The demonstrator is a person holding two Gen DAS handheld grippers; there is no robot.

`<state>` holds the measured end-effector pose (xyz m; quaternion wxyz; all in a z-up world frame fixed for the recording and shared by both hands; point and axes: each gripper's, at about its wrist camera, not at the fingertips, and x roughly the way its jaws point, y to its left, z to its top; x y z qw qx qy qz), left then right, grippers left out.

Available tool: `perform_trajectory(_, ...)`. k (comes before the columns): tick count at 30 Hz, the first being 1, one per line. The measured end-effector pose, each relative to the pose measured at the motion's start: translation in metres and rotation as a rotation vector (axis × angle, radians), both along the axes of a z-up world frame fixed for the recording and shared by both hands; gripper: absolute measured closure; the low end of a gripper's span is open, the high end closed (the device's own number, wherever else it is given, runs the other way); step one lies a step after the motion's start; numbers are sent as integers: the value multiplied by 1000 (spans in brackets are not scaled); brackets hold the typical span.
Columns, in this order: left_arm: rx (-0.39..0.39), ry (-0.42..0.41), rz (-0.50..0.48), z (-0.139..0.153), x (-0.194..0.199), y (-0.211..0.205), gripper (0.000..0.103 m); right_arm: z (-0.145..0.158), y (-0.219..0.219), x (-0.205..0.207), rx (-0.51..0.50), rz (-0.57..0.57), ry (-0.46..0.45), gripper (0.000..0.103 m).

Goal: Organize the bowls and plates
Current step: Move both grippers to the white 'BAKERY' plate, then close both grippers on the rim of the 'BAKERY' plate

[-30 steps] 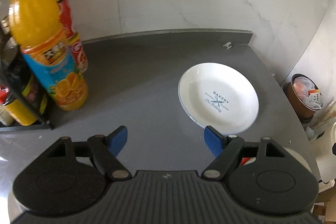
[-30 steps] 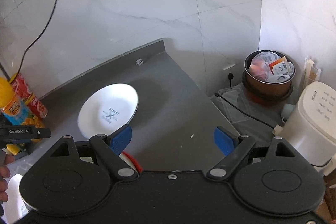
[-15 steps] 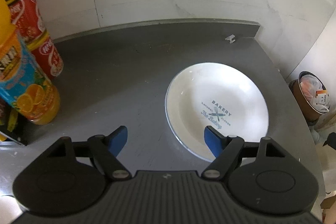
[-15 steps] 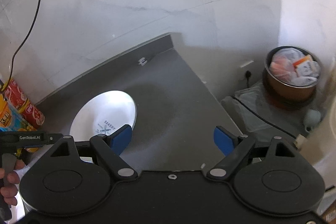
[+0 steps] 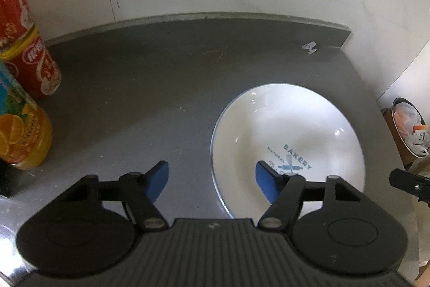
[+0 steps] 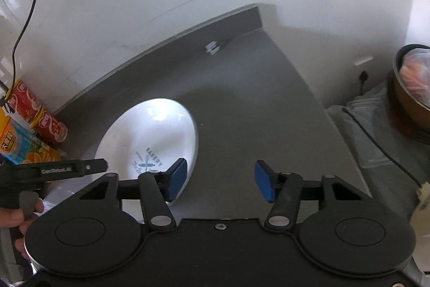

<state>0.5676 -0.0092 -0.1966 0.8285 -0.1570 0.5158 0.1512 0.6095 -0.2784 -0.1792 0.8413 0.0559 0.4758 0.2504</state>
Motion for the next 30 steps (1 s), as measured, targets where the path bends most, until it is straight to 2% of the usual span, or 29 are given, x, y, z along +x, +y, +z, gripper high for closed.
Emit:
perform_trajectory(1, -1, 4, -3, -2, 2, 1, 39, -2, 4, 4, -1, 10, 6, 55)
perform_trajectory(5, -2, 22, -23, -11, 10, 5, 60, -12, 16, 16, 3, 45, 38, 69)
perform_trajectory(6, -15, 25, -23, -13, 11, 6, 66, -15, 18, 18, 4, 51, 48, 70)
perform_trajectory(11, -78, 19, -26, -19, 15, 6, 81, -30, 27, 27, 39, 81, 119, 78)
perform_trajectory(15, -78, 6, -15, -20, 14, 4, 82, -36, 37, 28, 54, 130, 161, 93)
perform_trajectory(19, -98, 2, -2, -17, 10, 5, 85, -27, 48, 22, -22, 153, 107, 92)
perform_trajectory(22, -77, -20, -8, -10, 7, 1, 85, -19, 45, 20, -7, 143, 94, 92)
perform_trajectory(30, -90, -99, -25, 22, -6, -7, 86, 9, 27, 6, 10, 119, 31, 92)
